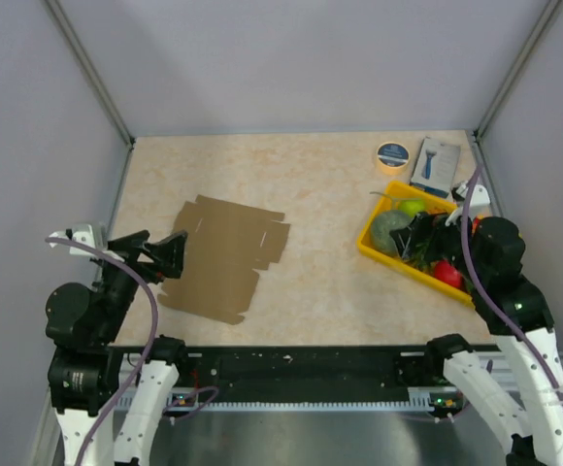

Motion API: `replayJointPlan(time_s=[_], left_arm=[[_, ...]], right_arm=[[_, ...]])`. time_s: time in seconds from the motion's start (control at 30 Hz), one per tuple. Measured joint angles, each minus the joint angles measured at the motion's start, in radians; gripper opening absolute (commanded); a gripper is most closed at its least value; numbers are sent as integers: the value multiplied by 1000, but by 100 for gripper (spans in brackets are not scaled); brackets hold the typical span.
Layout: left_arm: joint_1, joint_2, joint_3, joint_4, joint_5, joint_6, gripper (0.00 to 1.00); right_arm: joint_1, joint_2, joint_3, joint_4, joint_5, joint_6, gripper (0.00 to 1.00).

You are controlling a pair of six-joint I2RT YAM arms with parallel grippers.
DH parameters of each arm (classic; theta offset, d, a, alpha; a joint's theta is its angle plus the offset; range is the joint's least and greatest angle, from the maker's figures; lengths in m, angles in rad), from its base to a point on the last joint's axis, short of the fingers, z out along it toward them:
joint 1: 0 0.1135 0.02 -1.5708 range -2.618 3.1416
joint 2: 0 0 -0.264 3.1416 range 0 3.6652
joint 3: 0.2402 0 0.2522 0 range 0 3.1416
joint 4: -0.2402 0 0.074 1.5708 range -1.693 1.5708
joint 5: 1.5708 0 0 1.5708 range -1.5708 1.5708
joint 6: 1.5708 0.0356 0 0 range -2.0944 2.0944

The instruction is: Fold the paper box

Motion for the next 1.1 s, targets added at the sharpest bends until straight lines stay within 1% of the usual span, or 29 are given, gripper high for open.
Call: replayJointPlan(time_s=[0.1,0.17,0.23,0.3,0.37,0.47,0.53,0.63,0.7,0.83,0.87,0.9,0.97,1.03,1.07,1.1], left_arm=[[0,-11,-28,0,19,2,98],[0,-12,-53,-2,25,5,98],[0,-13,-83,-9,31,6,98],[0,-13,-113,-21,35,8,98],[0,-13,-134,-34,41,8,98],[0,-12,-159,-57,63,8,98],[0,-10,-172,-68,82,7,98],[0,6,-198,-85,116,4,97],[0,32,-217,-91,133,-4,95],[0,135,-263,-77,197,-60,85],[0,173,-281,-63,225,-82,81],[0,214,-300,-42,251,-106,80],[0,297,-344,14,297,-158,78],[0,365,-378,60,325,-196,77],[-4,402,-393,85,329,-215,77],[-9,431,-404,107,329,-233,77]], right_arm=[[17,61,23,4,4,1,99],[56,111,38,19,10,1,99],[146,180,60,40,31,5,99],[236,277,93,61,48,16,99],[312,415,153,77,68,47,99],[386,615,223,138,74,98,99],[423,724,226,199,65,148,99],[446,839,218,289,31,244,95],[447,904,218,362,3,315,90],[446,1027,219,478,-21,455,88],[447,1053,219,494,-21,482,84],[447,1080,219,507,-20,510,84],[447,1116,206,545,-17,557,78],[447,1136,164,615,-7,613,77],[447,1136,156,622,-6,621,71],[447,1141,132,652,-2,640,70]])
